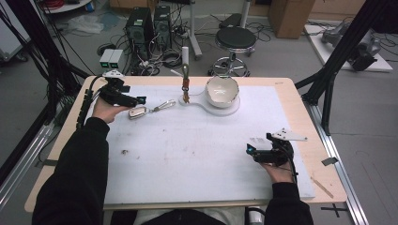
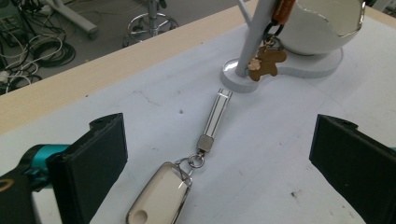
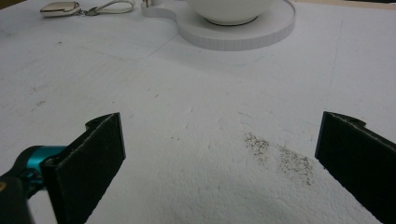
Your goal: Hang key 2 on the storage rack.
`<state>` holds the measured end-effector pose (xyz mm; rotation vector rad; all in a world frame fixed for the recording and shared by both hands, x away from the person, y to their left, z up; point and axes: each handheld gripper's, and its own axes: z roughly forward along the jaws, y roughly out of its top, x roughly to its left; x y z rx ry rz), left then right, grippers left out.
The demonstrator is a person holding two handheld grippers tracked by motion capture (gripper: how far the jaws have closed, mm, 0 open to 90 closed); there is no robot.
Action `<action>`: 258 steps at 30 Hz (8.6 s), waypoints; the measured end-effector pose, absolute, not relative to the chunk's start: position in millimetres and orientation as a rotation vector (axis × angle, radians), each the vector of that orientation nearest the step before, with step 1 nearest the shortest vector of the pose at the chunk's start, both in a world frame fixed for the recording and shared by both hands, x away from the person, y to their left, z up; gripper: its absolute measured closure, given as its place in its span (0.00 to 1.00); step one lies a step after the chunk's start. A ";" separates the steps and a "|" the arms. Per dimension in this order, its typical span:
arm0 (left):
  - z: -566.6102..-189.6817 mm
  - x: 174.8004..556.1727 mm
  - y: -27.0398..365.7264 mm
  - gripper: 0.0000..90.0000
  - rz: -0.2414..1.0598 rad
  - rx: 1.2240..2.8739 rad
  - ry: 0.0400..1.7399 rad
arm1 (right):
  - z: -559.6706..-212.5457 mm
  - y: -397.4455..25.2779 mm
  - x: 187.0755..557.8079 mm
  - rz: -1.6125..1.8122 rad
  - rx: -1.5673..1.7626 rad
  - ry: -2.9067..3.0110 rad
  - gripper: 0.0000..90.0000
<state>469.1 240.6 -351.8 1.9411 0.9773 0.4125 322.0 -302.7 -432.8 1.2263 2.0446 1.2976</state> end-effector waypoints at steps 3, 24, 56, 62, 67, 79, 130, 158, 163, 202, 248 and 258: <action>-358.0 475.6 241.9 0.05 0.409 1.956 0.986 | -432.9 -302.6 321.7 1.296 1.229 2.046 0.01; -384.2 512.6 210.5 0.09 0.293 2.137 0.981 | -433.6 -302.3 321.9 1.287 1.225 2.050 0.01; -419.6 554.7 145.7 0.29 0.244 2.376 1.003 | -434.6 -303.8 320.6 1.275 1.226 2.056 0.01; -419.1 555.0 145.5 0.44 0.251 2.365 1.006 | -434.6 -304.1 320.4 1.276 1.232 2.055 0.01; -422.4 555.0 142.3 0.58 0.253 2.391 0.999 | -434.9 -304.2 320.5 1.274 1.230 2.055 0.01; -418.7 553.6 147.1 0.82 0.337 2.417 0.939 | -435.1 -303.9 319.6 1.274 1.228 2.059 0.01; -305.7 519.4 208.4 0.83 0.755 1.997 0.958 | -433.5 -304.3 319.3 1.298 1.212 2.053 0.01; -250.7 527.8 167.4 0.83 0.883 1.889 0.820 | -433.2 -305.6 318.4 1.303 1.211 2.048 0.01; -253.2 529.4 156.0 0.83 0.876 1.891 0.831 | -433.5 -305.6 318.8 1.305 1.214 2.047 0.01; -264.9 537.3 99.7 0.83 0.884 1.809 0.957 | -433.8 -307.9 317.8 1.299 1.214 2.046 0.01; -285.3 533.9 131.7 0.29 0.482 1.678 1.040 | -434.0 -309.1 316.8 1.298 1.218 2.045 0.01; -289.1 528.1 149.0 0.07 0.425 1.730 1.031 | -433.9 -308.6 316.9 1.297 1.217 2.045 0.01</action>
